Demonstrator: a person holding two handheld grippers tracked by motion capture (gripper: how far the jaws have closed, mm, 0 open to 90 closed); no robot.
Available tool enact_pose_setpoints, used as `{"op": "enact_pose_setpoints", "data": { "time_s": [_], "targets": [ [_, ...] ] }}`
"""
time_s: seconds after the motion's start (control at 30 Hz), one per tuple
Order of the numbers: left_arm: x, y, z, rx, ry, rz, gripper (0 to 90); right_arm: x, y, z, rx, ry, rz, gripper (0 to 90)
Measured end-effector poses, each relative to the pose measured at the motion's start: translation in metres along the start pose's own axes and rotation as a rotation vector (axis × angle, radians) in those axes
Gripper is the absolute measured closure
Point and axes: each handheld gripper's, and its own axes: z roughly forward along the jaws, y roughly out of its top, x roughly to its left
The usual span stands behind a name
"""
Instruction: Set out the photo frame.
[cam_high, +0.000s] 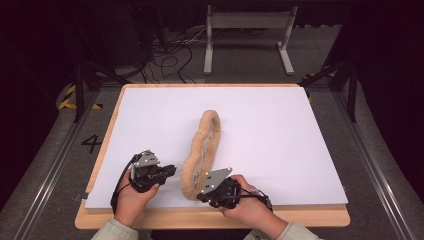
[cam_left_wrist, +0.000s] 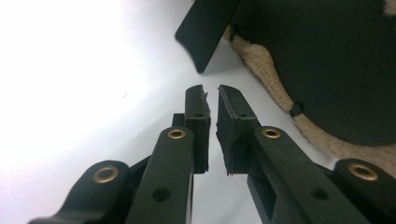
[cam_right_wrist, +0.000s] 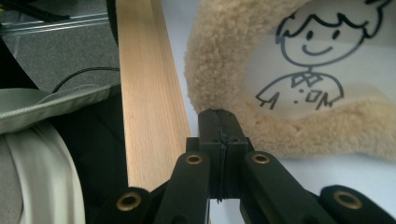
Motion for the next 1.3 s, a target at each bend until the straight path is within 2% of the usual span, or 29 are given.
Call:
{"op": "enact_pose_setpoints", "data": {
  "time_s": [0.1, 0.13, 0.37, 0.5, 0.6, 0.63, 0.67, 0.7, 0.77, 0.8, 0.83, 0.93, 1.03, 1.1, 1.2, 1.3],
  "targets": [
    [0.002, -0.004, -0.005, -0.004, 0.007, -0.009, 81.8, -0.001, 0.006, 0.006, -0.004, 0.014, -0.003, 90.0],
    [0.003, -0.009, -0.010, -0.012, 0.021, -0.024, 81.3, -0.001, 0.012, 0.012, -0.007, 0.024, -0.015, 90.0],
    [0.001, -0.025, -0.026, -0.026, 0.029, -0.040, 77.9, -0.004, 0.025, 0.027, -0.026, 0.045, -0.026, 90.0],
    [-0.005, -0.030, -0.039, -0.049, 0.031, -0.052, 72.1, -0.004, 0.025, 0.026, -0.033, 0.040, -0.024, 90.0],
    [-0.012, -0.032, -0.050, -0.081, 0.005, -0.063, 65.5, -0.009, 0.023, 0.018, -0.052, 0.035, -0.004, 90.0],
    [-0.014, -0.033, -0.053, -0.088, 0.001, -0.058, 64.7, -0.013, 0.022, 0.013, -0.064, 0.026, 0.009, 90.0],
    [-0.019, -0.034, -0.057, -0.088, -0.026, -0.083, 64.1, -0.015, 0.021, 0.010, -0.071, 0.019, 0.013, 90.0],
    [-0.021, -0.034, -0.059, -0.098, -0.023, -0.064, 63.0, -0.019, 0.020, 0.005, -0.082, 0.008, 0.026, 90.0],
    [-0.025, -0.035, -0.062, -0.111, -0.039, -0.066, 61.3, -0.026, 0.017, -0.001, -0.099, -0.011, 0.049, 89.6],
    [-0.028, -0.035, -0.064, -0.118, -0.066, -0.087, 60.0, -0.030, 0.016, -0.005, -0.107, -0.021, 0.064, 89.0],
    [-0.029, -0.034, -0.066, -0.124, -0.077, -0.090, 58.6, -0.034, 0.014, -0.009, -0.114, -0.039, 0.077, 88.2],
    [-0.034, -0.031, -0.068, -0.154, -0.085, -0.087, 55.8, -0.044, 0.008, -0.018, -0.128, -0.071, 0.108, 86.7],
    [-0.039, -0.028, -0.069, -0.181, -0.110, -0.096, 51.7, -0.053, 0.001, -0.028, -0.137, -0.114, 0.134, 85.2],
    [-0.042, -0.027, -0.068, -0.179, -0.110, -0.089, 48.4, -0.060, -0.004, -0.034, -0.141, -0.140, 0.154, 84.3],
    [-0.044, -0.025, -0.063, -0.172, -0.118, -0.109, 42.4, -0.068, -0.010, -0.042, -0.151, -0.165, 0.185, 83.1],
    [-0.046, -0.024, -0.054, -0.166, -0.103, -0.112, 38.3, -0.075, -0.015, -0.046, -0.159, -0.192, 0.209, 80.5]
  ]
}}
